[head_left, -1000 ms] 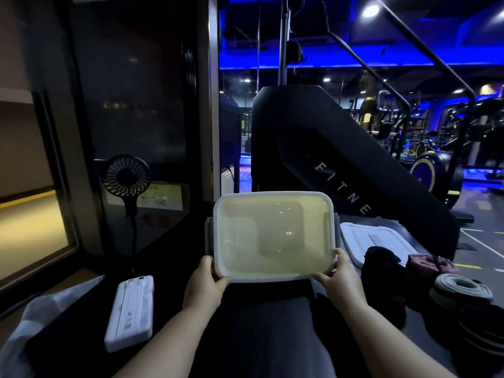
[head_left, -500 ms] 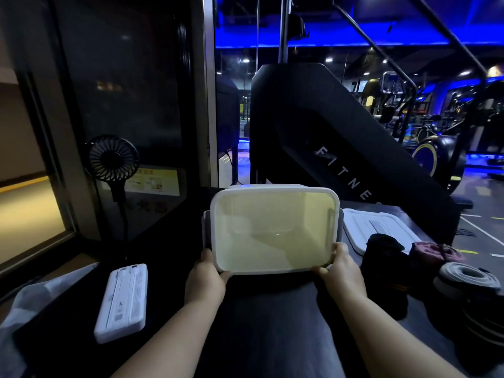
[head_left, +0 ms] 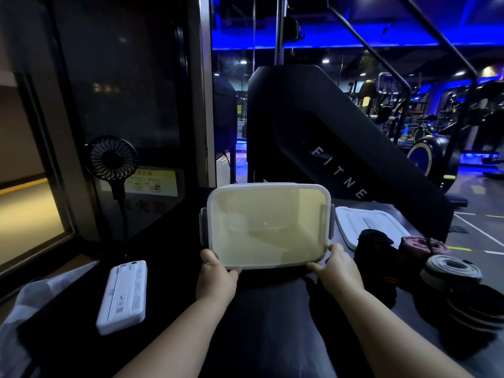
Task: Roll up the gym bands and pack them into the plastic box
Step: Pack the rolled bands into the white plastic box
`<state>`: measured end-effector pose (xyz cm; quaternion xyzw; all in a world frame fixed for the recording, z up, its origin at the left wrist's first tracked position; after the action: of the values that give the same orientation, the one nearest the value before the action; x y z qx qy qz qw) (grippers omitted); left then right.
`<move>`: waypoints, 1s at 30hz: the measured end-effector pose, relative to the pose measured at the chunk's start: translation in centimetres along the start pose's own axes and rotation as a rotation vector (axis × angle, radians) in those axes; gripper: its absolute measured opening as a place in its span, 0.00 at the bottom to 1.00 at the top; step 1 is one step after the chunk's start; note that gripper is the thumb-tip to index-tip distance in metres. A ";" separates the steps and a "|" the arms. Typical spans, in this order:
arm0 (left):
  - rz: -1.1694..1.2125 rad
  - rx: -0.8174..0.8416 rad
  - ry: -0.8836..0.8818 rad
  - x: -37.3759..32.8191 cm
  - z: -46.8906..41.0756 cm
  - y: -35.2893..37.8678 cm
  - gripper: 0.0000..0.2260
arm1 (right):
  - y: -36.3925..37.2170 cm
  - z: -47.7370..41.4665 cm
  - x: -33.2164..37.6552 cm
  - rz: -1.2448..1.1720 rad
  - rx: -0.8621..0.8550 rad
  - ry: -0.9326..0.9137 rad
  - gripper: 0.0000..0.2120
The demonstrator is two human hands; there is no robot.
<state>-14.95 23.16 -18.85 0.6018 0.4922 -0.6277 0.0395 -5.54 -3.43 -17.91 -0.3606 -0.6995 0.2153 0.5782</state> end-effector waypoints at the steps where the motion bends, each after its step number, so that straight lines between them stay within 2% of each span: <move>1: -0.002 0.026 0.019 -0.5 0.4 0.5 0.22 | -0.3 0.3 0.0 0.015 0.008 -0.007 0.26; 4: 0.031 0.101 0.084 -2.5 1.7 2.7 0.21 | -1.6 1.4 -0.4 0.011 -0.018 -0.021 0.27; 7: 0.071 0.189 0.167 -5.0 3.4 5.6 0.19 | -3.6 2.5 -1.4 0.017 -0.085 -0.050 0.19; 10: 0.085 0.277 0.252 -7.6 5.5 8.7 0.17 | -6.4 3.3 -2.9 0.011 -0.239 -0.097 0.09; 13: 0.122 0.357 0.283 -10.1 7.0 11.3 0.14 | -8.5 3.6 -5.2 -0.054 -0.399 -0.081 0.04; 15: 0.149 0.416 0.287 -11.5 7.9 12.9 0.11 | -9.0 3.7 -6.4 -0.119 -0.472 -0.049 0.06; 20: 0.167 0.524 0.335 -14.1 9.2 16.5 0.12 | -8.8 3.6 -7.8 -0.239 -0.601 0.029 0.13; 25: 0.180 0.560 0.358 -16.0 9.5 18.5 0.15 | -8.3 2.8 -9.4 -0.254 -0.498 0.201 0.19; 30: 0.213 0.606 0.307 -16.9 10.0 19.4 0.18 | -7.8 2.2 -9.9 -0.313 -0.386 0.241 0.26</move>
<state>-5.02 -2.57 -18.57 0.7213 0.2185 -0.6399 -0.1498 -8.98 -15.68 -19.25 -0.3744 -0.7011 -0.0583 0.6041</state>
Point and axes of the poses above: each hand's wrist, its own z-axis away from the middle knuckle, its own y-axis out of the palm, x = y × z, the point moved 6 cm from there along -z, towards the middle knuckle, and after that the axes turned 6 degrees about -x, right-handed, at the moved point
